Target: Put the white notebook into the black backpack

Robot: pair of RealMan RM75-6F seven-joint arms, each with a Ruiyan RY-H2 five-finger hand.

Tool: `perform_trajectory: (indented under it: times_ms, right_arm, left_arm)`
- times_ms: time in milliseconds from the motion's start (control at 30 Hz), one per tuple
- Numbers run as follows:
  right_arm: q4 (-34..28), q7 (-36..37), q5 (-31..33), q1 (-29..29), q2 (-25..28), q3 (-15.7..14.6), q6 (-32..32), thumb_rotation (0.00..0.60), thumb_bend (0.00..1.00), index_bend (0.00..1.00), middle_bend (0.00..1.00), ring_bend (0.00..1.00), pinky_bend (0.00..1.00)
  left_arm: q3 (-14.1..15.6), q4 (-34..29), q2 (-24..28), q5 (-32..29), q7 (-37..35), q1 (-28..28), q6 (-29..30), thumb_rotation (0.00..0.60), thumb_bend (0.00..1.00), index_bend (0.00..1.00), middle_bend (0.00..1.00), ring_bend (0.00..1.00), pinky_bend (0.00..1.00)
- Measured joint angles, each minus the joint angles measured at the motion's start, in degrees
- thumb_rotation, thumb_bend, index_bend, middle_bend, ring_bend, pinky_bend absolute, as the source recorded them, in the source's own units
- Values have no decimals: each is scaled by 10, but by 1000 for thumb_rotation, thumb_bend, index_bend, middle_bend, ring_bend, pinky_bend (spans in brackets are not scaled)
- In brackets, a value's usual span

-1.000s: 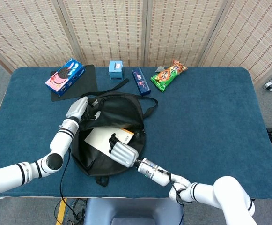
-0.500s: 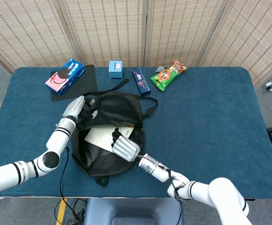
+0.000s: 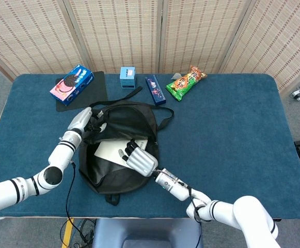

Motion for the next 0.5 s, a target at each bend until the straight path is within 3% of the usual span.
perform_trajectory:
  times_ms: [167,333,500]
  right_arm:
    - [-100,-11,1,-26,64,-10,19,600,1,143,323,198,255]
    - [-222,-23,9,-69,159,-24,48,600,0,143,321,197,255]
    - [-307,-17,11,-118,255,-39,95,600,0,143,321,197,254]
  left_arm:
    - [2,-20,1,43,-12,16,18,600,521,621,446,342,119]
    - [4,-50,2,109,-35,46,49,600,517,362,349,323,119]
    - [11,-92,14,191,-54,83,82,600,452,237,290,284,119]
